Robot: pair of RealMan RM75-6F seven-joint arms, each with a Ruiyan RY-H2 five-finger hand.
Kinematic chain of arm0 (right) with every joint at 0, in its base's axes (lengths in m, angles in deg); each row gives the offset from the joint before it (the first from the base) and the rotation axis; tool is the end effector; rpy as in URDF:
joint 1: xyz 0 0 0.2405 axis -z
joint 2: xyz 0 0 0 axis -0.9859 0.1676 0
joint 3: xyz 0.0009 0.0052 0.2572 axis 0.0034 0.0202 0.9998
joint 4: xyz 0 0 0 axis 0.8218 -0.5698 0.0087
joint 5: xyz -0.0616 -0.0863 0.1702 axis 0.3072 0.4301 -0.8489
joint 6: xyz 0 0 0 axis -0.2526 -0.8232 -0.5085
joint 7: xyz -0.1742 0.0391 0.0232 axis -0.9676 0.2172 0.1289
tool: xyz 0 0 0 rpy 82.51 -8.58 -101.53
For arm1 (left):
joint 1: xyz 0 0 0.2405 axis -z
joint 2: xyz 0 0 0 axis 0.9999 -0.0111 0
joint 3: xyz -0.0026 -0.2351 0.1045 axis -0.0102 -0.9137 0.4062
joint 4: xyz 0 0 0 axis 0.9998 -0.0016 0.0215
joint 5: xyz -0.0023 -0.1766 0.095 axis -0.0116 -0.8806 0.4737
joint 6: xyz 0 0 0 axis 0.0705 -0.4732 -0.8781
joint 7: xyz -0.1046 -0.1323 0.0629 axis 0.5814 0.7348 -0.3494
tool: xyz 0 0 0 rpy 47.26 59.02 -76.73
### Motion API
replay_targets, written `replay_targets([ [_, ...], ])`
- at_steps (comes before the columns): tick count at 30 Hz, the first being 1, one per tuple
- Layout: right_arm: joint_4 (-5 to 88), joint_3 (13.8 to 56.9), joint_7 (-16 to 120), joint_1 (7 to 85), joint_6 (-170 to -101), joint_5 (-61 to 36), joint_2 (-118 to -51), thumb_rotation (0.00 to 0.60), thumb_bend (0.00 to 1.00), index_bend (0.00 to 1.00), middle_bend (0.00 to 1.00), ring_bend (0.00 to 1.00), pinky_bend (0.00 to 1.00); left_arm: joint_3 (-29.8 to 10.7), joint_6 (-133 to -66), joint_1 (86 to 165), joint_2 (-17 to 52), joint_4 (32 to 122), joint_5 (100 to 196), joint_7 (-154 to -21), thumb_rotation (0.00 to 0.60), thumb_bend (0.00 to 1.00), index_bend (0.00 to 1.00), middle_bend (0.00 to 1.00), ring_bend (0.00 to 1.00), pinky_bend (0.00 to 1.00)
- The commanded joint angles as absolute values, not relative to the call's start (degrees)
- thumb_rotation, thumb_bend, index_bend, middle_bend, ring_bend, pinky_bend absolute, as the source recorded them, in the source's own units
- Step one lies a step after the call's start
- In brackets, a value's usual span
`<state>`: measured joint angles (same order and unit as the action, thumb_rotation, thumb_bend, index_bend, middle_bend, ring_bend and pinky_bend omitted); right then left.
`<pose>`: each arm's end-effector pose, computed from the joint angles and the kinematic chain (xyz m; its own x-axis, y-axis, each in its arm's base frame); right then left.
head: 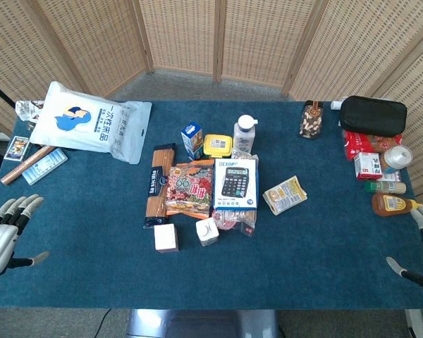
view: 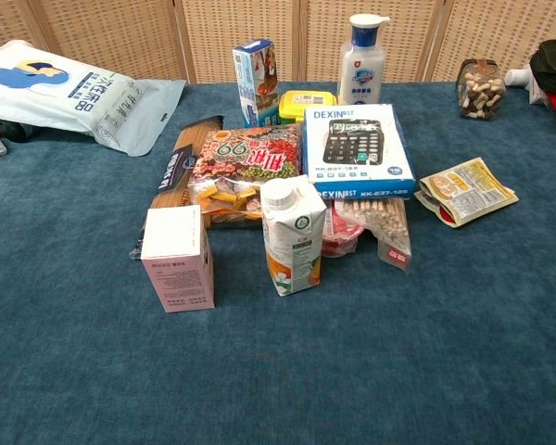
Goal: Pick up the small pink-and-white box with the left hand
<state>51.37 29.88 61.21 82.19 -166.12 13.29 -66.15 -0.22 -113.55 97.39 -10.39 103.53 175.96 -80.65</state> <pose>-0.3322 -0.1838 0.2054 0.3428 0.1518 0.9271 -0.9392 0.0361 0.3414 -0.2905 0.2144 0.1704 0.3412 0.1677 0.9249 0.9396 -0.0886 -0.3306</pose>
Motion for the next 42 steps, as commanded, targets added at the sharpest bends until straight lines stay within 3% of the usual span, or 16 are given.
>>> replay_targets([
  [1, 51.3, 29.8, 61.2, 82.2, -166.0, 13.3, -66.2, 0.6, 0.0, 0.0, 0.0, 0.0, 0.01, 0.0, -113.1, 97.6, -10.3, 103.4, 176.0, -80.6, 0.6, 0.01, 0.0, 0.0, 0.0, 0.0],
  [8, 51.5, 29.9, 61.2, 82.2, -166.0, 13.1, -66.2, 0.6, 0.0, 0.0, 0.0, 0.0, 0.01, 0.2, -109.9, 100.0, -9.2, 102.4, 177.8, -80.2, 0.6, 0.01, 0.0, 0.0, 0.0, 0.0],
  [23, 51.7, 30.4, 61.9, 82.5, -166.2, 12.3, -65.7, 0.6, 0.0, 0.0, 0.0, 0.0, 0.01, -2.5, -89.2, 115.9, -4.0, 108.5, 177.9, -82.7, 0.6, 0.01, 0.0, 0.0, 0.0, 0.0],
  [35, 51.9, 30.6, 64.1, 82.9, -166.9, 12.3, -64.9, 0.6, 0.0, 0.0, 0.0, 0.0, 0.01, -5.8, -81.5, 123.0, 3.3, 113.0, 164.6, -97.4, 0.6, 0.01, 0.0, 0.0, 0.0, 0.0],
  [42, 51.9, 30.8, 65.7, 83.2, -167.0, 11.9, -64.4, 0.6, 0.0, 0.0, 0.0, 0.0, 0.01, -6.1, -81.2, 125.9, 7.7, 113.3, 158.2, -104.1, 0.6, 0.0, 0.0, 0.0, 0.0, 0.0],
])
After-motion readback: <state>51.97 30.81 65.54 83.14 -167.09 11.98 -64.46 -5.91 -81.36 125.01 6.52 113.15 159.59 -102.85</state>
